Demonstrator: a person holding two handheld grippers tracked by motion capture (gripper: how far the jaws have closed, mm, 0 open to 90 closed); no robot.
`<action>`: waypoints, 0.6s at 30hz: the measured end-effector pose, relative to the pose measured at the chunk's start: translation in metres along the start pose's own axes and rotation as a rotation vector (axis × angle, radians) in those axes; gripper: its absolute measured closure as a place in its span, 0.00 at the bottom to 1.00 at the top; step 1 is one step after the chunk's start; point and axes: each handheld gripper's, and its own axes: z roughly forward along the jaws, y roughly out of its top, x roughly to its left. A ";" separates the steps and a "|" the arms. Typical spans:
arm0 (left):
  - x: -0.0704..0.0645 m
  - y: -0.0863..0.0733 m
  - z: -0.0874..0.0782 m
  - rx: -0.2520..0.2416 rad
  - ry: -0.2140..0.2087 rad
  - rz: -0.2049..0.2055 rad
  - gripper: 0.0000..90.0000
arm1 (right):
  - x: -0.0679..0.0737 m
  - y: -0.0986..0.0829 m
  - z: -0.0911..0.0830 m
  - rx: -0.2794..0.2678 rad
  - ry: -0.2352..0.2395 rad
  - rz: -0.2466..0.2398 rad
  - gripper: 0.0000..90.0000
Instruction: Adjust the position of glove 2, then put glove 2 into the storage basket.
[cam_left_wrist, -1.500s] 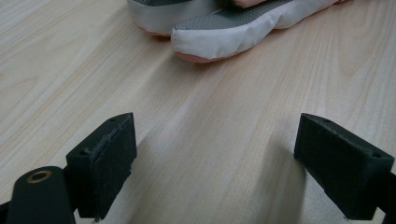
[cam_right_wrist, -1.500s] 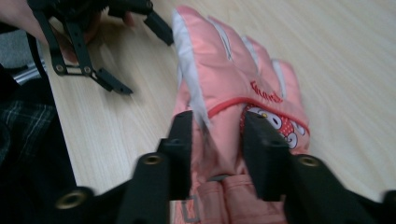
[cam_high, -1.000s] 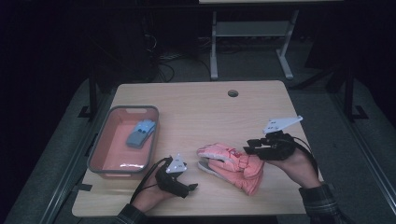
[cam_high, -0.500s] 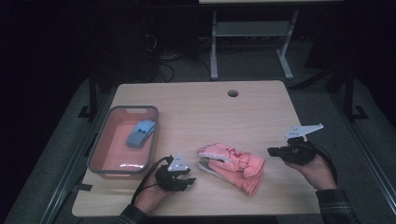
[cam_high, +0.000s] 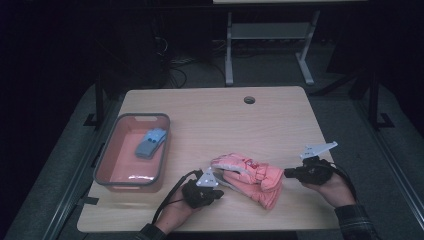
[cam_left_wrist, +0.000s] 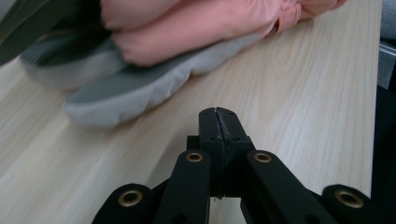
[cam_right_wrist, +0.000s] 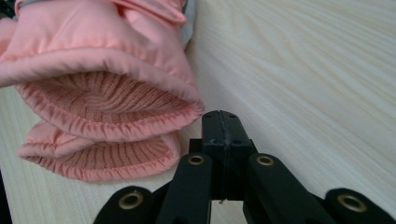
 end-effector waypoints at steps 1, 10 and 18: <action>0.000 0.001 0.001 0.002 -0.002 0.003 0.99 | 0.001 0.000 0.002 0.000 0.005 -0.004 1.00; 0.005 0.011 0.011 0.004 0.015 -0.006 0.99 | 0.003 -0.011 0.001 0.004 0.003 -0.004 1.00; 0.014 0.015 0.017 0.018 0.032 -0.012 0.99 | 0.008 -0.014 0.016 0.041 0.046 -0.024 1.00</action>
